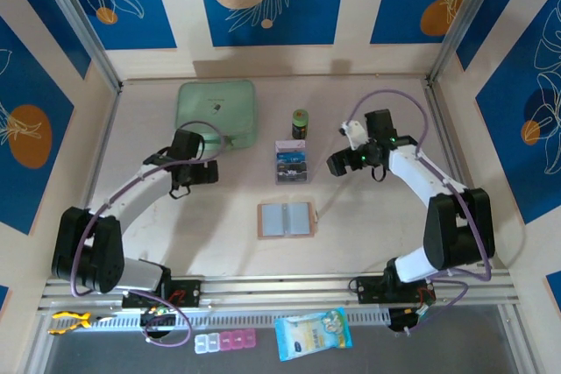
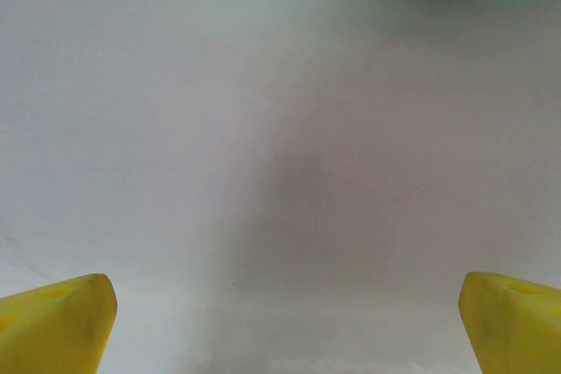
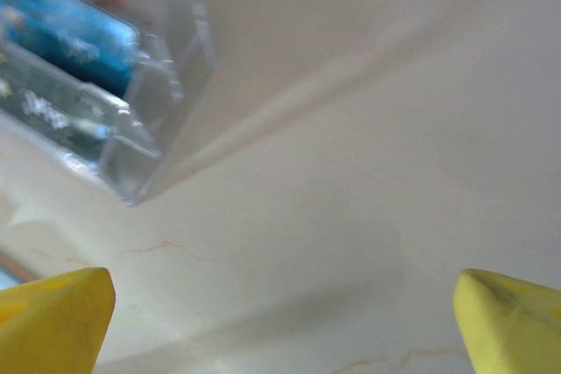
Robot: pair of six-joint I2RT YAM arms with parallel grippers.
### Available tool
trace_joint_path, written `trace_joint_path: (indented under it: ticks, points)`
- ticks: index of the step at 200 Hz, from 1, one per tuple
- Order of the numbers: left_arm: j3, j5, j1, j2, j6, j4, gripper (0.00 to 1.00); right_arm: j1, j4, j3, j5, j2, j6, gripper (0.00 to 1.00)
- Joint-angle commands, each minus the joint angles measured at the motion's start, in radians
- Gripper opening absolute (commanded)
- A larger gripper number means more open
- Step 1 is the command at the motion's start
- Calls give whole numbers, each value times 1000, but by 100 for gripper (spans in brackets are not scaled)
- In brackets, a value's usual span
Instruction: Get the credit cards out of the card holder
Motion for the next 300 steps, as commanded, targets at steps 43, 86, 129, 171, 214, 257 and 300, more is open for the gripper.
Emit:
trace_joint_path:
  ticks: [43,86,129,171,214,257,300]
  points:
    - [-190,-275,35,-112,258,400,99,-178,485,-302,11,-103,275,99]
    - [-383,-205,55,-86,375,876,99,-170,770,-416,108,-100,304,99]
    - [-476,-110,100,-6,392,1189,99,-145,1004,-469,131,-61,314,99]
    - [-509,-17,170,74,387,1366,99,-137,1133,-486,125,33,283,99]
    - [-533,115,214,178,374,1488,99,-143,1265,-538,90,73,276,99]
    - [-471,195,215,192,408,1392,100,-141,1229,-528,94,67,275,99]
    - [-477,193,210,190,415,1399,100,-143,1232,-529,90,67,276,99]
